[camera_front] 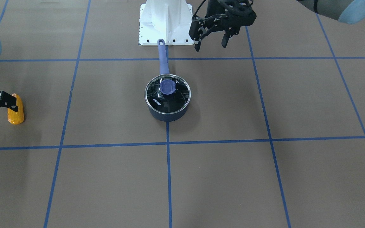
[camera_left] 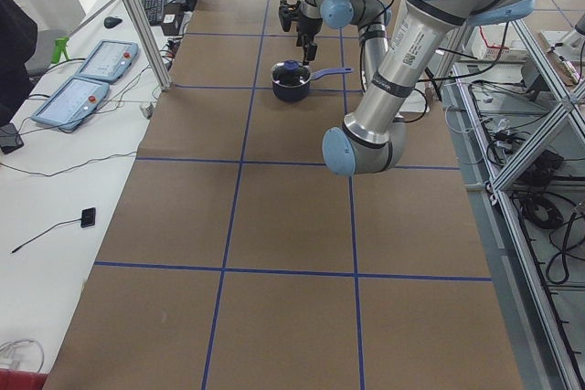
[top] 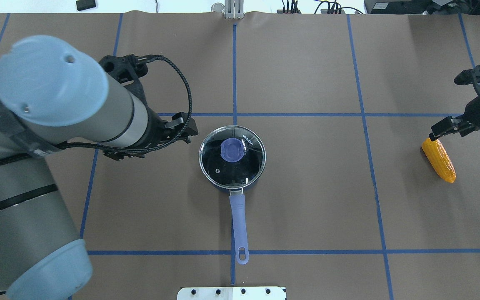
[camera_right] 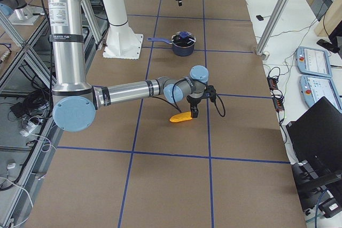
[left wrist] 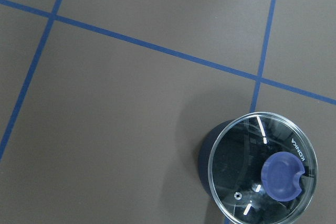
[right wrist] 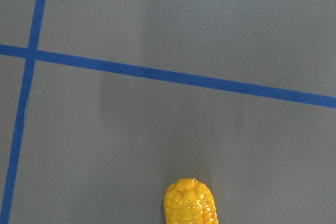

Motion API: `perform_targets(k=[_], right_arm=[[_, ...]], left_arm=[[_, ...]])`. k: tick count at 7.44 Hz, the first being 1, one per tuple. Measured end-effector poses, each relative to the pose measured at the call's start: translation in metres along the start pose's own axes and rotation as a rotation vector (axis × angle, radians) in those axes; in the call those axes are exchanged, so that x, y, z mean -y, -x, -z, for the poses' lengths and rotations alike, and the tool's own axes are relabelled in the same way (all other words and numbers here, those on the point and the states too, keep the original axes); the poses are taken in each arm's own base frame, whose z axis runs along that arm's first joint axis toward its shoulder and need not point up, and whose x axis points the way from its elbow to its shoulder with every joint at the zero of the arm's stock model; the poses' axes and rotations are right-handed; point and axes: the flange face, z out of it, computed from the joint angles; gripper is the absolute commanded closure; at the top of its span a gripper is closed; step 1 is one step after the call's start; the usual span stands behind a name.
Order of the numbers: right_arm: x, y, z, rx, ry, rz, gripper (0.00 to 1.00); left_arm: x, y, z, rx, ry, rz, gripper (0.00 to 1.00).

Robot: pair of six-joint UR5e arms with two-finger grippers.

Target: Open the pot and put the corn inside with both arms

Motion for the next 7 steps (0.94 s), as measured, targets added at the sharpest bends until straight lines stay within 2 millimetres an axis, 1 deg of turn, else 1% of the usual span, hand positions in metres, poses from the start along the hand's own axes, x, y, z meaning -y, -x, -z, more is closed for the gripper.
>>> perform_targets(k=[1, 2, 3, 5, 7], right_arm=[[-0.004, 0.001, -0.005, -0.002, 0.011, 0.001, 0.00], [-0.008, 0.002, -0.011, -0.005, 0.024, 0.004, 0.00], [-0.011, 0.005, -0.017, -0.013, 0.035, 0.011, 0.00], [-0.015, 0.011, -0.032, -0.040, 0.052, 0.028, 0.00], [-0.017, 0.010, -0.041, -0.061, 0.061, 0.034, 0.00]], left_arm=[[-0.002, -0.022, -0.016, 0.017, -0.006, 0.002, 0.02], [-0.003, -0.038, -0.031, 0.031, -0.008, 0.000, 0.02], [-0.002, -0.049, -0.046, 0.052, -0.007, -0.007, 0.02], [0.004, -0.084, -0.076, 0.095, -0.003, -0.023, 0.02], [0.007, -0.103, -0.094, 0.106, 0.000, -0.029, 0.02]])
